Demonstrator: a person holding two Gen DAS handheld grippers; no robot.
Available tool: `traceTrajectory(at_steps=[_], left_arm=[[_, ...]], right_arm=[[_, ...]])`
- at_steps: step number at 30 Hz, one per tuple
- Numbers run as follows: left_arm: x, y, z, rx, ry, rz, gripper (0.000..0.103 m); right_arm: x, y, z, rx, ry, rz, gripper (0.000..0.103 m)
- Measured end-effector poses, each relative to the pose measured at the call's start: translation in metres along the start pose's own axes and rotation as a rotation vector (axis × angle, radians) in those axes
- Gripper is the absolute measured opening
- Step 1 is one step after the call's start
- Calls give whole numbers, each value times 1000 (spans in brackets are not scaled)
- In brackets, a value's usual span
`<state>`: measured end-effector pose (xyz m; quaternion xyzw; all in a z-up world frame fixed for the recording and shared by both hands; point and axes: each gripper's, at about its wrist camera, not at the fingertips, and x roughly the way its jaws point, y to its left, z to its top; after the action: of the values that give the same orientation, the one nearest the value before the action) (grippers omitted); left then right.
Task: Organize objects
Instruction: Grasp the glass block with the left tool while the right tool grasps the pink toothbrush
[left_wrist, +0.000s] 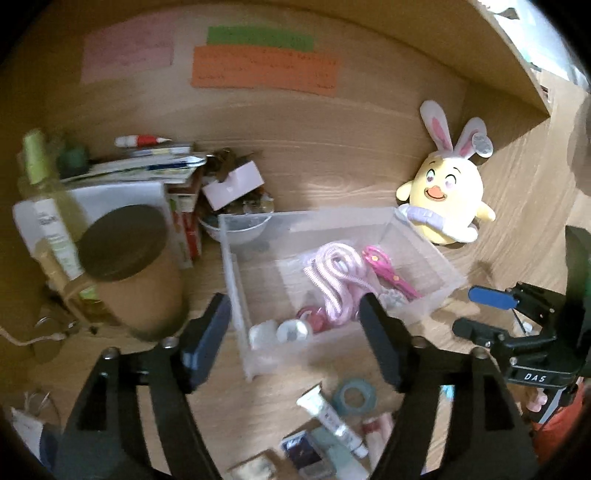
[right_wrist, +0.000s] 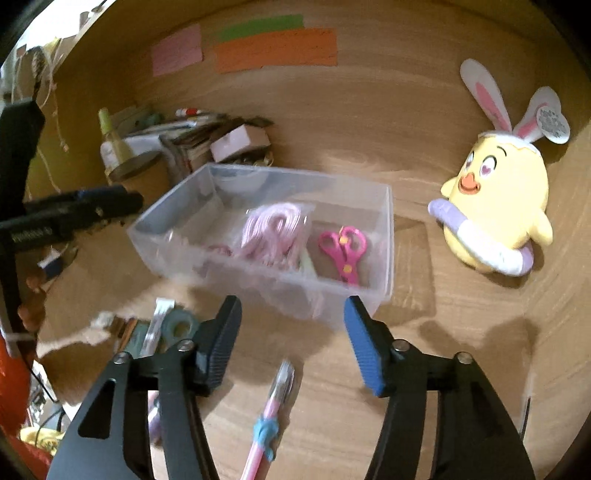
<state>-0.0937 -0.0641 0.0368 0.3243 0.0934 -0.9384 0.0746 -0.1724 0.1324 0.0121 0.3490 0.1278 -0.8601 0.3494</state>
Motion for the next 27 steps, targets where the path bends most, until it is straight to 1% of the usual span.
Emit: traceTrajectory(at_steps=[1, 2, 3, 4, 8, 11, 15, 20, 21, 23, 24, 25, 26, 27], left_arm=[[-4, 2, -4, 2, 0, 10, 80], [-8, 4, -10, 2, 3, 22, 87], [-10, 7, -15, 0, 6, 34, 90], [-11, 9, -20, -2, 12, 45, 90], [-11, 21, -47, -5, 75, 79, 91], [-8, 27, -69, -14, 125, 98, 91], [-8, 31, -94, -25, 170, 114, 91], [-10, 28, -115, -8, 217, 113, 91], [-10, 28, -117, -6, 220, 117, 91], [-10, 27, -120, -6, 222, 126, 91], [-9, 28, -121, -8, 222, 129, 91], [-9, 28, -122, -9, 223, 129, 91], [-8, 28, -122, -11, 226, 128, 89], [-7, 28, -122, -12, 226, 128, 84]], right_arm=[[0, 2, -5, -3, 6, -4, 57], [1, 4, -10, -7, 12, -6, 58], [1, 6, -16, -11, 21, -8, 58], [2, 8, -21, -14, 28, -10, 59], [6, 17, -42, -30, 61, -29, 60], [9, 20, -55, -25, 81, -26, 60], [11, 18, -71, 19, 107, -9, 60], [11, 16, -82, 33, 131, -45, 59], [11, 16, -83, 35, 130, -46, 57], [11, 17, -83, 33, 132, -45, 42], [11, 19, -83, 27, 130, -49, 38], [12, 20, -83, 23, 129, -51, 30], [11, 21, -83, 21, 126, -47, 23], [11, 22, -83, 24, 125, -39, 21]])
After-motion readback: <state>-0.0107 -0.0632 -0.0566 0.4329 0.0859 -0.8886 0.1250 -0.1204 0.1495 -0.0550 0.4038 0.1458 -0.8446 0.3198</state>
